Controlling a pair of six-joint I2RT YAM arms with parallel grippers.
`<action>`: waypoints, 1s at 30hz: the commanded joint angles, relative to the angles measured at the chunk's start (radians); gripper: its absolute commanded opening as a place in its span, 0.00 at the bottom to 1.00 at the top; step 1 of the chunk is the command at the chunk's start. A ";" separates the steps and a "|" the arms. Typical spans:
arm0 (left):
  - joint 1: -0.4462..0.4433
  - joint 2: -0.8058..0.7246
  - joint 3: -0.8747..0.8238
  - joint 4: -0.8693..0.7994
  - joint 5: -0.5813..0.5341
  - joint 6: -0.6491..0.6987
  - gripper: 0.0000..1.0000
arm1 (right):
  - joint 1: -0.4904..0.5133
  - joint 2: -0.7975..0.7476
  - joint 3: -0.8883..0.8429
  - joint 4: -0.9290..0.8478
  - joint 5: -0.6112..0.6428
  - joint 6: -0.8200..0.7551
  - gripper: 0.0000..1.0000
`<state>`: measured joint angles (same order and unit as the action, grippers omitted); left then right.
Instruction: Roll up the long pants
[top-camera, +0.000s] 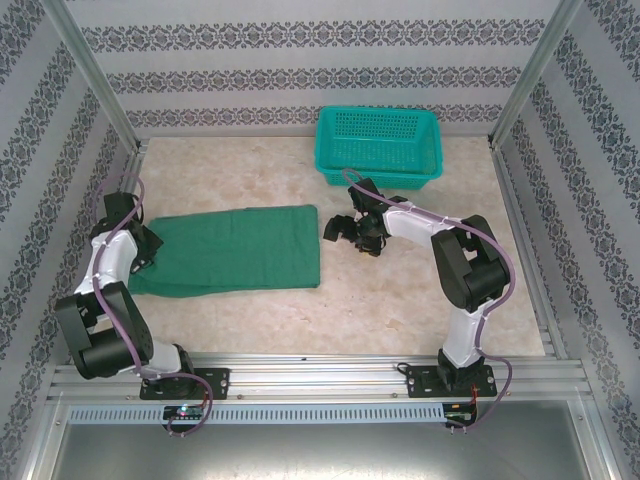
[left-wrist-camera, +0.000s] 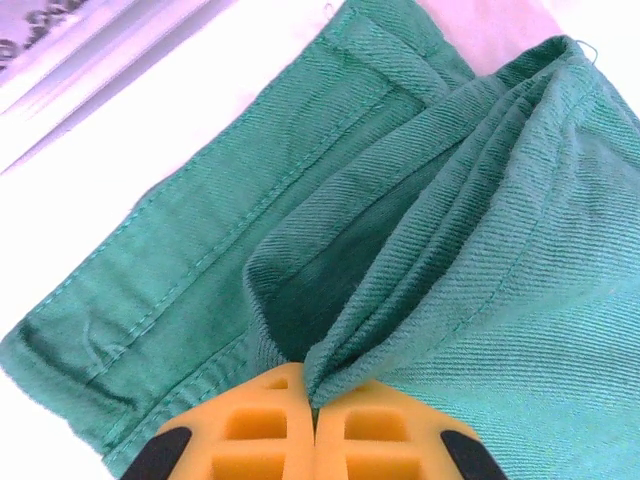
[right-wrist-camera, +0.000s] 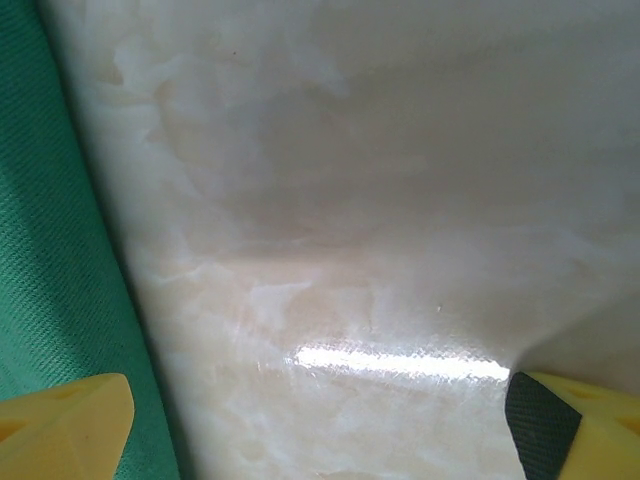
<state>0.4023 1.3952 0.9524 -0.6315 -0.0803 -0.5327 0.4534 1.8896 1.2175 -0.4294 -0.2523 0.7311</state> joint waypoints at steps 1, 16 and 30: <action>0.028 -0.086 0.003 -0.059 -0.116 -0.040 0.00 | -0.007 0.015 0.030 -0.012 -0.003 0.001 0.97; 0.301 -0.101 -0.067 -0.005 -0.021 -0.132 0.00 | 0.015 0.062 0.053 0.014 -0.062 -0.009 0.97; 0.382 -0.043 -0.097 0.075 0.066 -0.137 0.00 | 0.159 0.259 0.444 -0.133 -0.190 -0.113 0.93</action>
<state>0.7742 1.3468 0.8722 -0.5999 -0.0284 -0.6590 0.5869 2.1143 1.5780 -0.5083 -0.3962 0.6556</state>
